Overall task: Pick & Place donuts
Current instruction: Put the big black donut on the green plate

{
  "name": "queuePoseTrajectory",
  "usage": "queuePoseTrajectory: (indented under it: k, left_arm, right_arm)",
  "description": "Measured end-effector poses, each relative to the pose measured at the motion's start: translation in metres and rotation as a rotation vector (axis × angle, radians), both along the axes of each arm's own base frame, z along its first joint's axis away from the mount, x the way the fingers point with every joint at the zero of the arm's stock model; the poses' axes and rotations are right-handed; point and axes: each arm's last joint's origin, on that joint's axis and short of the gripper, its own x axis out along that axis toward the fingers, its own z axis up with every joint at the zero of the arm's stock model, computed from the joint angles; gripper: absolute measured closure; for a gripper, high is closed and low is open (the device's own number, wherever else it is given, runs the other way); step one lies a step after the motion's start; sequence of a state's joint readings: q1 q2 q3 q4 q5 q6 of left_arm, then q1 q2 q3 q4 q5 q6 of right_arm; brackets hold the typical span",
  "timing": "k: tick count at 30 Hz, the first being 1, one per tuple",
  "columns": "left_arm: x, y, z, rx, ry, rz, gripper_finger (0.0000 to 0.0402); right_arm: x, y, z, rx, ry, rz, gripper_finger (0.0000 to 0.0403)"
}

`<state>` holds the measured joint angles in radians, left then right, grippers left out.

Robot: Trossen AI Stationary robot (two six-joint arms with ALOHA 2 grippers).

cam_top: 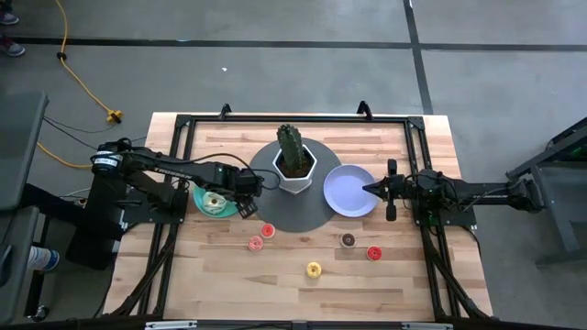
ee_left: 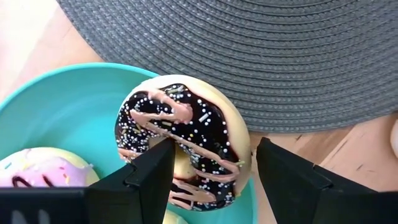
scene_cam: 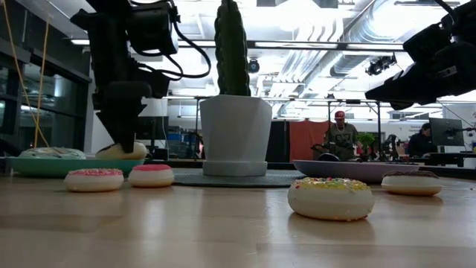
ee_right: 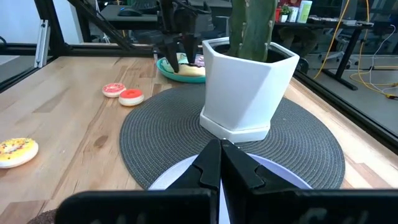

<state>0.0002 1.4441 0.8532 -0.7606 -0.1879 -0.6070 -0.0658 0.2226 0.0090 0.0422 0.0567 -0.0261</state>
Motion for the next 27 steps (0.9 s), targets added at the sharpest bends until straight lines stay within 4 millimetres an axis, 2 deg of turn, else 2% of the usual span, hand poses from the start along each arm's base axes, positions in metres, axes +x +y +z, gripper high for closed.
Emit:
queuePoseTrajectory:
  k: [4, 17, 27]
  left_arm:
    - [0.000, 0.000, 0.000, -0.014, 0.000, -0.003, 0.0206]
    - [-0.001, -0.001, 0.001, -0.029, 0.007, -0.001, 0.0312]
    - [-0.010, 0.001, 0.019, 0.032, 0.048, 0.009, 0.0346]
  right_arm:
    - [0.000, 0.000, 0.000, 0.000, 0.000, 0.000, 0.0402]
    - [0.000, 0.000, 0.000, 0.000, 0.000, 0.000, 0.0402]
    - [0.000, 0.000, 0.000, 0.000, 0.000, 0.000, 0.0402]
